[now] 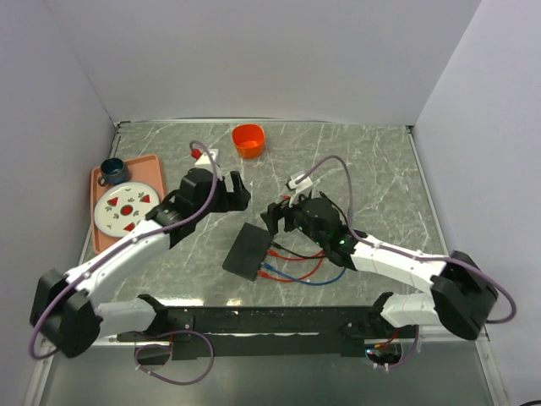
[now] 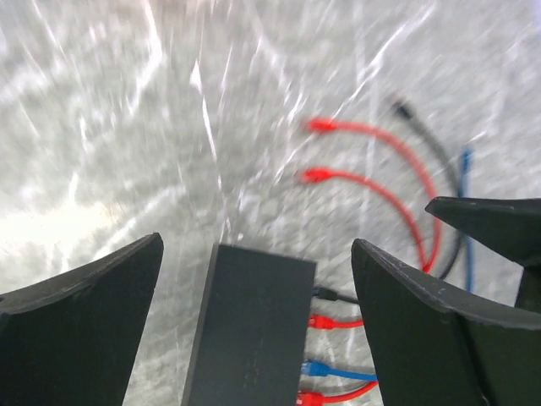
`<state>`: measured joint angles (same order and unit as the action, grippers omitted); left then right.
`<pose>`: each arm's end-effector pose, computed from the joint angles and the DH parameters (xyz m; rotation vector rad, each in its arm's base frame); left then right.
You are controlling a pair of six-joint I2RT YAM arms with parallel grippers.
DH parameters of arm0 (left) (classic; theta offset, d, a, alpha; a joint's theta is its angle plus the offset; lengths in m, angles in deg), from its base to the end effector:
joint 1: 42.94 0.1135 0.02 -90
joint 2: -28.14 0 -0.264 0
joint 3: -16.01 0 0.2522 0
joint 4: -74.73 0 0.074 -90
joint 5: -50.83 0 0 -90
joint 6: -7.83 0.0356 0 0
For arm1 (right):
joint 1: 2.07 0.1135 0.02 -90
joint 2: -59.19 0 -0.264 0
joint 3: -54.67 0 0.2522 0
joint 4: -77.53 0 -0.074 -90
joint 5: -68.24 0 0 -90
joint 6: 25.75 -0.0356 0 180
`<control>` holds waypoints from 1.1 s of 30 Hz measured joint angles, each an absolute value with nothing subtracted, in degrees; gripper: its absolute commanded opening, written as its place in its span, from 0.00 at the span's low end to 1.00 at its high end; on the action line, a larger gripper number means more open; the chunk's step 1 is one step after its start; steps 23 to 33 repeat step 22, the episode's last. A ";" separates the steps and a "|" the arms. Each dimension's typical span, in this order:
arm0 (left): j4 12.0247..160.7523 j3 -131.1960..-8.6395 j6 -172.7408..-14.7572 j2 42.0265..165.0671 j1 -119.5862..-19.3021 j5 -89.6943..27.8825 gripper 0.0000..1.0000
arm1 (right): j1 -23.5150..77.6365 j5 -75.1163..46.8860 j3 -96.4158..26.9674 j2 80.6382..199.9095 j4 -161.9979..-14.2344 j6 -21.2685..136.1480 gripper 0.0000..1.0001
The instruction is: Insert the plug into the switch port
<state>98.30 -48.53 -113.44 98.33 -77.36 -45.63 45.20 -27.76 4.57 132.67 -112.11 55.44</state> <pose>0.2307 -0.1532 0.2837 -0.0119 2.1299 -0.5762 0.1946 0.2051 0.2405 -0.5371 1.7707 0.5967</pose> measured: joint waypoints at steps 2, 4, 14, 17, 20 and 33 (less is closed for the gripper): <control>98.49 -48.51 -112.67 94.40 -77.36 -46.54 0.99 | 45.13 -28.41 3.92 129.39 -109.77 55.78 0.99; 98.86 -48.49 -112.30 91.19 -77.36 -47.55 0.99 | 45.07 -29.05 3.41 126.09 -107.50 55.81 0.99; 103.26 -44.25 -113.20 77.68 -77.36 -50.94 0.97 | 44.74 -33.57 5.86 101.93 -93.38 52.88 0.99; 104.31 -41.74 -114.29 74.09 -77.36 -51.07 0.97 | 44.74 -35.34 9.21 93.96 -89.64 51.59 1.00; 105.88 -40.01 -115.60 71.38 -77.36 -51.70 0.97 | 44.63 -37.46 12.48 86.81 -86.23 51.22 1.00; 105.53 -38.35 -115.86 69.99 -77.36 -52.47 0.97 | 44.59 -39.45 13.71 84.30 -83.72 51.19 1.00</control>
